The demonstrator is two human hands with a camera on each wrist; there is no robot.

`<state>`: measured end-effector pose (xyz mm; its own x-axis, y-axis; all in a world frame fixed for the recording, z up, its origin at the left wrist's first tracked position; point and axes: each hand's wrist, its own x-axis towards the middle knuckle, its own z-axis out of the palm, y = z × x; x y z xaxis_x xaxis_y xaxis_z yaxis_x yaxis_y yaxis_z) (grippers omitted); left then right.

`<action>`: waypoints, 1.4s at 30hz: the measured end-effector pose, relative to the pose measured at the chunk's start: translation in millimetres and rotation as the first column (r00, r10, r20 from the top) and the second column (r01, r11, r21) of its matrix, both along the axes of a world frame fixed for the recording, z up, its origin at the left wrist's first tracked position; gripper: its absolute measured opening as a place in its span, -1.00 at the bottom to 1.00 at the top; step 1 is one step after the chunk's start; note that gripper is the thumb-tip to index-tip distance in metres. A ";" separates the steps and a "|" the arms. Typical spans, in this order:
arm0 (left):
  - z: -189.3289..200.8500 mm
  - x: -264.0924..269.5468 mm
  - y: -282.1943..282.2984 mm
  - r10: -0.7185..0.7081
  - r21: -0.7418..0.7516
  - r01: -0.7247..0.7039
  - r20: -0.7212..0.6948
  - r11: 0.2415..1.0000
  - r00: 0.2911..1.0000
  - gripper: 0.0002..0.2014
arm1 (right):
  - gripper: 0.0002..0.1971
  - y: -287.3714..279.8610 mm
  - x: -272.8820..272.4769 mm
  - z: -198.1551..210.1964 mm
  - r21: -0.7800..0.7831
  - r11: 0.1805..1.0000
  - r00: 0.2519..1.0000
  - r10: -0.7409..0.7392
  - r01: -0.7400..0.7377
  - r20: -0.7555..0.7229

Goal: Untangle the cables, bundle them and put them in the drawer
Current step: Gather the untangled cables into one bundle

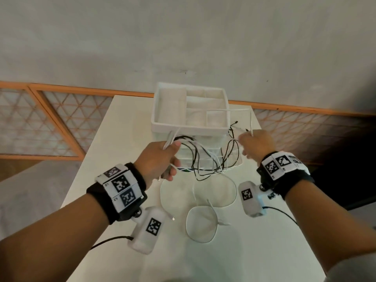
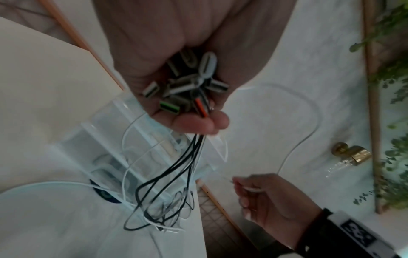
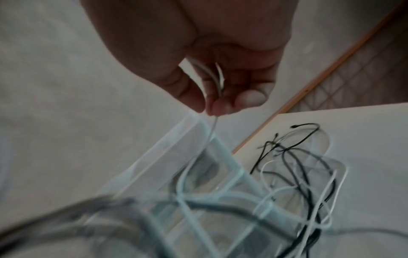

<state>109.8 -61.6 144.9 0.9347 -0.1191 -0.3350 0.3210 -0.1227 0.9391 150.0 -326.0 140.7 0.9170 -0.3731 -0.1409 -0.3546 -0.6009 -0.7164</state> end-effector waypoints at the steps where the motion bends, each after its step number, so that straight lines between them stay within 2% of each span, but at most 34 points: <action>1: -4.1 1.2 7.3 0.021 0.020 -0.021 -0.021 1.000 1.000 -0.70 | -0.80 -11.5 6.9 3.2 -0.018 0.998 0.998 -0.057 0.057 0.001; 2: -8.6 2.4 14.7 0.036 0.047 -0.034 -0.044 0.998 0.998 -0.70 | -0.78 -20.1 13.4 7.5 -0.010 0.996 0.996 -0.084 0.085 0.037; 4: -17.8 3.7 27.5 0.042 0.107 -0.032 -0.094 0.994 0.995 -0.69 | -0.59 -30.4 29.0 16.3 0.027 0.998 0.983 -0.055 0.051 0.174; 8: -30.3 4.8 37.0 0.050 0.155 -0.025 -0.162 0.988 0.986 -0.70 | -0.29 -25.0 54.3 37.2 0.057 0.998 0.902 0.004 -0.031 0.432; 11: -28.9 4.9 34.2 0.023 0.145 0.000 -0.156 0.989 0.988 -0.69 | -0.18 -22.4 58.1 40.3 0.011 0.999 0.878 0.038 -0.049 0.477; 13: -24.6 4.7 31.3 -0.015 0.145 0.034 -0.130 0.989 0.991 -0.67 | -0.14 -23.4 50.2 27.4 -0.079 0.992 0.917 0.118 -0.095 0.380; 15: -20.0 4.9 29.3 -0.048 0.168 0.065 -0.103 0.984 0.994 -0.63 | -0.14 -22.5 35.6 3.0 -0.182 0.966 0.970 0.206 -0.182 0.125; 17: -15.9 4.9 27.8 -0.083 0.219 0.098 -0.078 0.971 0.994 -0.58 | -0.24 -21.6 19.6 -22.7 -0.314 0.895 0.943 0.266 -0.318 -0.199; 18: -14.1 4.7 26.8 -0.107 0.251 0.121 -0.070 0.960 0.992 -0.56 | -0.30 -17.8 10.2 -28.9 -0.322 0.871 0.914 0.282 -0.372 -0.293; 19: -12.1 4.4 25.3 -0.137 0.287 0.149 -0.062 0.946 0.989 -0.55 | -0.32 -11.3 0.5 -30.8 -0.296 0.861 0.892 0.319 -0.414 -0.319; 21: -7.9 2.5 19.7 -0.214 0.358 0.215 -0.043 0.909 0.976 -0.53 | -0.24 10.6 -20.5 -27.0 -0.160 0.860 0.870 0.453 -0.484 -0.196; 23: -3.4 -0.4 11.8 -0.341 0.426 0.314 -0.013 0.848 0.940 -0.56 | -0.10 44.0 -41.1 -16.2 -0.018 0.832 0.832 0.554 -0.554 -0.009; 24: -0.3 -3.0 6.6 -0.433 0.464 0.386 -0.007 0.797 0.902 -0.61 | -0.11 60.5 -49.9 -14.6 -0.021 0.801 0.800 0.599 -0.598 0.038; 25: 2.7 -5.9 1.5 -0.532 0.507 0.465 -0.014 0.726 0.847 -0.68 | -0.20 73.2 -56.7 -19.8 -0.072 0.766 0.764 0.643 -0.639 0.059; 26: 5.1 -9.4 -1.5 -0.625 0.554 0.538 -0.041 0.635 0.780 -0.73 | -0.38 82.2 -61.4 -28.4 -0.141 0.735 0.737 0.674 -0.663 0.052; 28: 9.6 -17.6 -2.4 -0.742 0.623 0.637 -0.131 0.454 0.658 -0.70 | -0.77 81.8 -65.3 -49.1 -0.221 0.682 0.712 0.694 -0.697 -0.106; 29: 10.9 -22.2 0.0 -0.760 0.635 0.660 -0.173 0.400 0.627 -0.66 | -0.83 72.4 -65.2 -59.4 -0.211 0.665 0.697 0.676 -0.717 -0.238; 30: 10.9 -26.1 4.2 -0.759 0.637 0.671 -0.200 0.379 0.620 -0.62 | -0.81 59.1 -65.6 -67.1 -0.198 0.675 0.692 0.621 -0.711 -0.367; 31: 9.8 -29.1 9.5 -0.743 0.637 0.668 -0.216 0.384 0.633 -0.59 | -0.81 42.8 -64.6 -73.8 -0.218 0.718 0.725 0.535 -0.661 -0.434; 32: 7.0 -30.7 14.6 -0.717 0.642 0.649 -0.214 0.409 0.664 -0.57 | -0.83 26.5 -62.4 -78.4 -0.291 0.778 0.805 0.419 -0.557 -0.420; 33: 1.2 -31.4 19.4 -0.683 0.646 0.620 -0.203 0.445 0.702 -0.56 | -0.87 11.2 -59.6 -82.9 -0.377 0.841 0.910 0.287 -0.389 -0.299; 34: -5.8 -32.2 24.1 -0.648 0.648 0.594 -0.198 0.477 0.736 -0.56 | -0.88 -0.8 -57.7 -85.5 -0.409 0.892 0.981 0.164 -0.192 -0.103; 35: -14.4 -32.4 28.1 -0.614 0.646 0.571 -0.195 0.507 0.765 -0.57 | -0.85 -8.4 -56.0 -89.6 -0.384 0.921 0.992 0.100 -0.063 0.078; 36: -23.6 -33.3 31.0 -0.578 0.637 0.552 -0.198 0.538 0.792 -0.58 | -0.78 -9.7 -56.2 -90.8 -0.326 0.945 0.983 0.088 -0.031 0.160; 37: -33.8 -34.7 32.9 -0.536 0.623 0.532 -0.206 0.573 0.819 -0.60 | -0.65 -6.3 -57.1 -92.3 -0.263 0.961 0.984 0.119 -0.081 0.136; 39: -51.5 -38.2 34.8 -0.395 0.545 0.442 -0.208 0.713 0.895 -0.67 | -0.29 8.6 -63.3 -101.4 -0.192 0.963 0.982 0.188 -0.188 -0.020; 40: -57.6 -39.7 35.8 -0.306 0.519 0.365 -0.199 0.773 0.931 -0.70 | -0.19 17.8 -70.2 -107.4 -0.183 0.962 0.979 0.192 -0.202 -0.070; 41: -61.1 -40.7 36.9 -0.228 0.514 0.290 -0.181 0.807 0.957 -0.71 | -0.20 28.8 -77.9 -114.0 -0.179 0.963 0.980 0.189 -0.199 -0.069; 42: -63.4 -41.3 38.0 -0.169 0.510 0.237 -0.177 0.827 0.970 -0.70 | -0.31 41.1 -85.4 -121.8 -0.182 0.964 0.981 0.192 -0.196 -0.038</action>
<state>68.5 -23.6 81.5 0.8580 -0.0766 -0.5079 0.3386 -0.6592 0.6714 64.6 -284.9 18.9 0.9721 -0.2095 -0.1053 -0.2310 -0.7800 -0.5815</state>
